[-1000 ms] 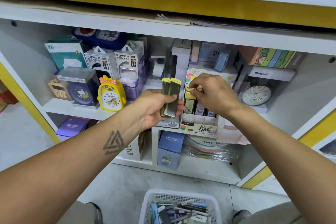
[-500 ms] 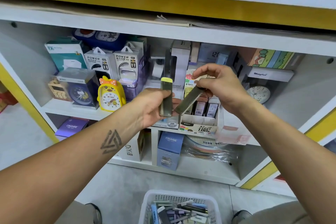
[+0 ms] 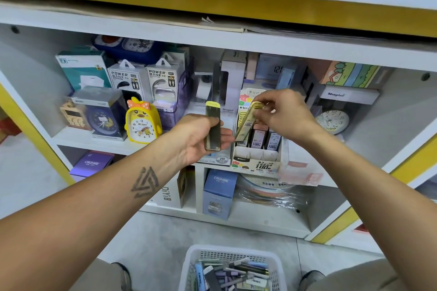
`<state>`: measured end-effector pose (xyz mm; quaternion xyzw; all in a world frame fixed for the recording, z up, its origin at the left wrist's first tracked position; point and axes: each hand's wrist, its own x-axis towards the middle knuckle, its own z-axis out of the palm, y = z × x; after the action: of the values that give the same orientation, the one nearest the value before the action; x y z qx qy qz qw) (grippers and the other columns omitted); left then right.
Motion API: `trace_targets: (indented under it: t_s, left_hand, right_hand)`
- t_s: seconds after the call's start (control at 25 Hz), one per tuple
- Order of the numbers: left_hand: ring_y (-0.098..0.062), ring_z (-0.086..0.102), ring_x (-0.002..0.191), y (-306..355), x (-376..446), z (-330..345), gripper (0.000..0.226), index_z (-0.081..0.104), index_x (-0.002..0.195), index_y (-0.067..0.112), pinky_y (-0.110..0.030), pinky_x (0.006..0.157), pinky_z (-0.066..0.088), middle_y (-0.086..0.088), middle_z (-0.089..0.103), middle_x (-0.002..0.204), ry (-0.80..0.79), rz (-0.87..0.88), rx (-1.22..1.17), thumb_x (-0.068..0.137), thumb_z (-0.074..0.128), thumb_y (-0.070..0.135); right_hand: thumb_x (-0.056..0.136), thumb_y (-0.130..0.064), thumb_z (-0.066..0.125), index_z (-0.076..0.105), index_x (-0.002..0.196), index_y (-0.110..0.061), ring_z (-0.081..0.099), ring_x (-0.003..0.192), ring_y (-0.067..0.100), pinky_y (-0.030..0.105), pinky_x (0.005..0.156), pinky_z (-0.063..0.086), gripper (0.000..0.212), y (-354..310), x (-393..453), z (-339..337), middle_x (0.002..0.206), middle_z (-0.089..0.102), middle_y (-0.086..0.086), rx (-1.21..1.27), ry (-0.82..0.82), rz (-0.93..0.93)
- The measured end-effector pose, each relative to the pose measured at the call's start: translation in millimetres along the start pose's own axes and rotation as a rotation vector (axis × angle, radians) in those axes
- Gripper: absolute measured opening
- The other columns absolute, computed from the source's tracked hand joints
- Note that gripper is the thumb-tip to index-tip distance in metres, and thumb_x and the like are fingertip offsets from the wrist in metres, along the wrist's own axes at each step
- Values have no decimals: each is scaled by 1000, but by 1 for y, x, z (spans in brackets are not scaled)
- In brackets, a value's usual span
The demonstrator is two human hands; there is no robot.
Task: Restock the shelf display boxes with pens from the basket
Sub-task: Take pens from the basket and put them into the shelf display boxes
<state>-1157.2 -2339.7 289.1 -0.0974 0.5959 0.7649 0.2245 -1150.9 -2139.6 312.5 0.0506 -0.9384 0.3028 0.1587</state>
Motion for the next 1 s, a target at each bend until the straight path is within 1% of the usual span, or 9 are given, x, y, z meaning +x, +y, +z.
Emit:
trace_targets:
  t_s: [0.04, 0.12, 0.2, 0.32, 0.4, 0.56, 0.76, 0.88, 1.0]
  left_hand:
    - [-26, 73, 64, 0, 0, 0, 17, 58, 100, 3, -36, 61, 61, -20, 72, 80, 2, -1, 1, 103, 45, 13]
    - [-24, 72, 62, 0, -1, -1, 17, 60, 99, 4, -34, 59, 61, -18, 71, 77, 9, -4, 9, 102, 47, 13]
    - [-24, 70, 61, 0, -1, -2, 16, 61, 98, 3, -33, 58, 61, -17, 69, 76, 16, -9, 10, 101, 49, 13]
    - [-25, 68, 64, 1, -1, -2, 16, 62, 101, 2, -33, 58, 61, -17, 66, 77, 5, -16, 4, 100, 50, 13]
    - [-24, 66, 66, 1, -2, -1, 17, 62, 102, 3, -34, 63, 60, -15, 64, 77, -5, -25, 9, 101, 49, 14]
    - [-24, 65, 68, 1, -3, 0, 19, 63, 101, 4, -36, 68, 58, -13, 63, 78, -20, -39, 35, 101, 47, 14]
    - [-23, 67, 62, 1, -6, 2, 19, 62, 105, 2, -33, 61, 60, -14, 65, 76, -62, -39, 52, 101, 45, 11]
    - [-24, 68, 63, 1, -7, 3, 17, 57, 111, 0, -34, 59, 61, -15, 66, 78, -72, -18, 61, 101, 46, 7]
    - [-25, 68, 65, 1, -9, 4, 16, 56, 112, 1, -34, 58, 60, -16, 66, 81, -87, -13, 68, 100, 46, 6]
  right_hand:
    - [90, -15, 72, 74, 104, -12, 65, 78, 15, 23, 71, 50, 15, 0, -1, 0, 87, 73, 4, -120, 2, -77]
    - [91, -17, 70, 74, 100, -11, 64, 85, 23, 36, 79, 52, 12, 2, -2, 0, 91, 73, 6, -224, -31, -167]
    - [91, -18, 69, 73, 98, -12, 63, 85, 24, 41, 79, 53, 10, 4, -1, 2, 90, 72, 5, -247, -39, -192]
    - [91, -19, 69, 74, 100, -14, 63, 86, 24, 39, 80, 53, 11, 6, 0, 7, 91, 72, 4, -220, -4, -193]
    - [90, -19, 71, 74, 101, -15, 62, 84, 22, 35, 79, 52, 12, 6, 0, 10, 90, 71, 2, -192, 13, -179]
    - [91, -20, 71, 74, 101, -15, 62, 88, 23, 35, 81, 51, 12, 9, 1, 14, 94, 70, 2, -246, -54, -191]
    - [91, -25, 71, 71, 117, -15, 54, 84, 14, 24, 80, 41, 28, 9, 3, 12, 105, 66, -1, -236, -35, -173]
    - [93, -19, 67, 73, 108, -14, 60, 93, 22, 33, 85, 49, 17, 6, -2, 15, 104, 67, 0, -247, -101, -201]
    - [96, -18, 60, 71, 117, -13, 59, 107, 25, 39, 90, 49, 24, 2, -8, 22, 113, 59, -1, -356, -214, -239]
